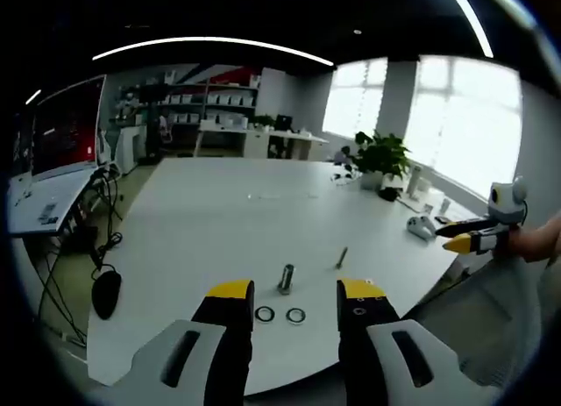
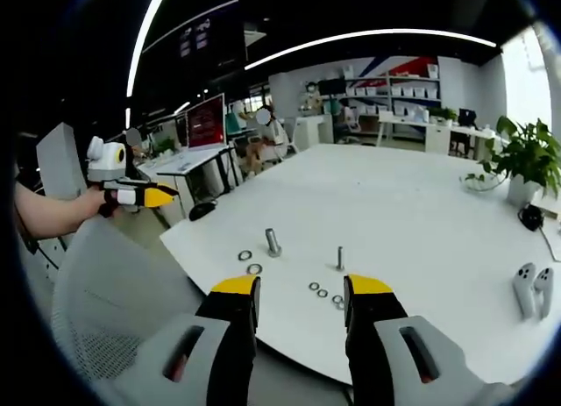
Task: Place the washer onto the threaded stud by aligning its center hole with the stud, sliding it down to the base, and recovering from edge contact or off-axis alignment until the washer reaches the visible bottom stop.
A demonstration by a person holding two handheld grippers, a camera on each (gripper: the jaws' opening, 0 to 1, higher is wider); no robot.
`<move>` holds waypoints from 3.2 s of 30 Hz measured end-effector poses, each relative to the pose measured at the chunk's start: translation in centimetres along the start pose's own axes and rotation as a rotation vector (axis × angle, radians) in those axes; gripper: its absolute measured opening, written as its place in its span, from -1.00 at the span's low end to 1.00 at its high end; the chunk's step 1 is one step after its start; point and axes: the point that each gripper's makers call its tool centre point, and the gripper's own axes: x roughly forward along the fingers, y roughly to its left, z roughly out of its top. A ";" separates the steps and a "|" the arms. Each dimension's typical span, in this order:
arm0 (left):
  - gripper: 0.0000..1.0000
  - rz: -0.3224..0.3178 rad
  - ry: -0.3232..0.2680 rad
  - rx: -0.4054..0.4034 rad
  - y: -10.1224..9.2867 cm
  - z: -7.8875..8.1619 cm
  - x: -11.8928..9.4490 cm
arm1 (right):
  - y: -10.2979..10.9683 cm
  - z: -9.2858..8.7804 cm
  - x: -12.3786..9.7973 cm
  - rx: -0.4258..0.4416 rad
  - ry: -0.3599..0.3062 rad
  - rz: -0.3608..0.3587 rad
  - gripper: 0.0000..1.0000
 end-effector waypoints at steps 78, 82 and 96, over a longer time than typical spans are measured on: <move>-0.34 0.027 0.141 -0.033 0.8 -2.7 0.6 | -0.5 -0.5 0.0 0.057 0.016 -0.005 -0.28; -0.34 0.017 0.161 -0.035 0.5 -3.1 0.6 | -0.5 -0.4 0.0 0.059 0.011 -0.005 -0.28; -0.34 0.025 0.209 -0.036 0.7 -4.1 0.7 | -0.4 -0.3 0.0 0.062 0.010 0.001 -0.29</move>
